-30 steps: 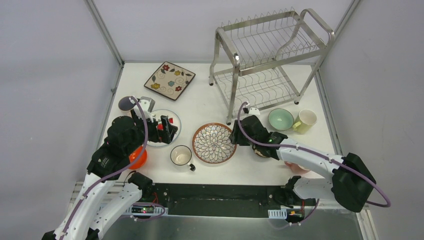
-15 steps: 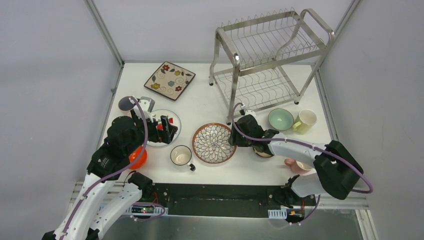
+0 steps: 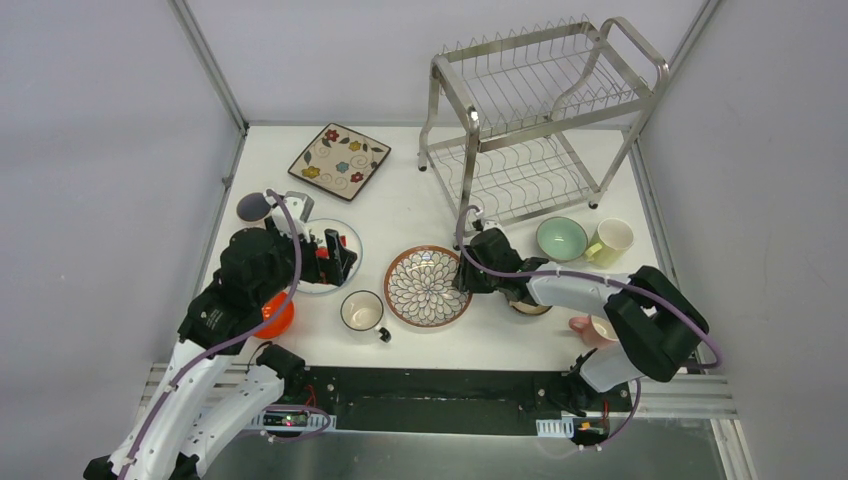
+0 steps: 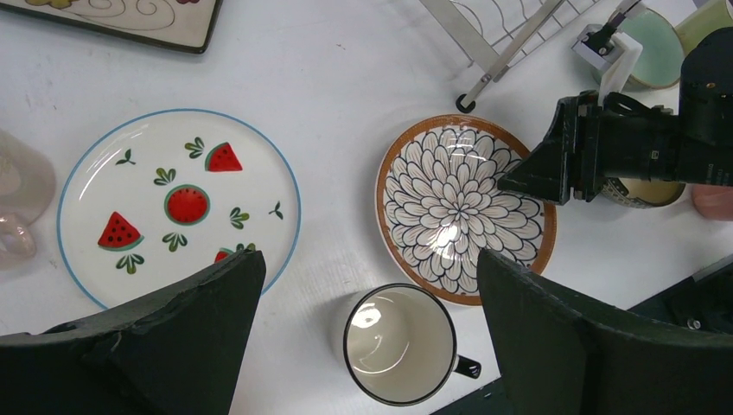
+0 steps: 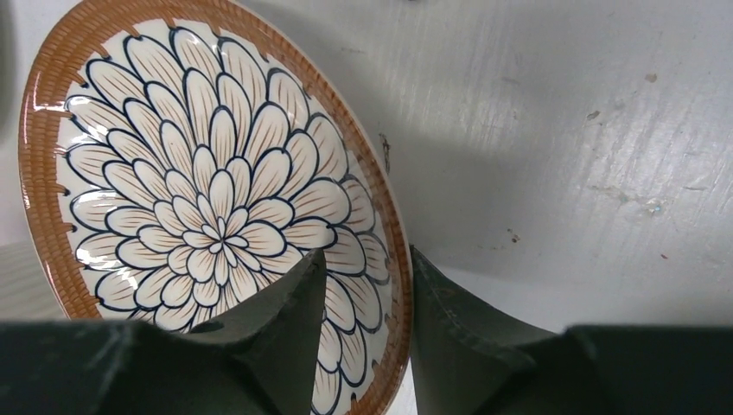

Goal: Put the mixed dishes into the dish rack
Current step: Pick up the plate at the center of the board.

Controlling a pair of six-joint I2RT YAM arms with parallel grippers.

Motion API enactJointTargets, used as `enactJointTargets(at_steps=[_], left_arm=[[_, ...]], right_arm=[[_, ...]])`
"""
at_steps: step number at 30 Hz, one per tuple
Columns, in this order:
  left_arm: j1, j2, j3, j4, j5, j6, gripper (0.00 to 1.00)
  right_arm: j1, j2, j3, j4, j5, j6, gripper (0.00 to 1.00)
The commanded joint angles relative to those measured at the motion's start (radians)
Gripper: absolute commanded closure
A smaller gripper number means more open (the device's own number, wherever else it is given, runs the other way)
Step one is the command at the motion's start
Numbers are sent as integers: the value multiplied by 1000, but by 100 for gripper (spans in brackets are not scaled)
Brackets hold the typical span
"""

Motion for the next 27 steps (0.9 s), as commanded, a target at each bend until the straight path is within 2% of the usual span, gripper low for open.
enactJointTargets(at_steps=[1, 9, 12, 13, 27], left_arm=[[8, 6, 1, 20, -5, 12, 2], [8, 0, -2, 20, -2, 11, 2], [8, 3, -1, 21, 3, 7, 2], [8, 3, -1, 19, 4, 6, 2], [8, 34, 3, 20, 27, -7, 3]], right_arm=[[-5, 10, -6, 48, -21, -1, 62], [-9, -61, -40, 47, -22, 6, 83], [-12, -110, -56, 48, -27, 19, 98], [-11, -127, -61, 47, -27, 21, 100], [-13, -450, -87, -112, 100, 85, 100]])
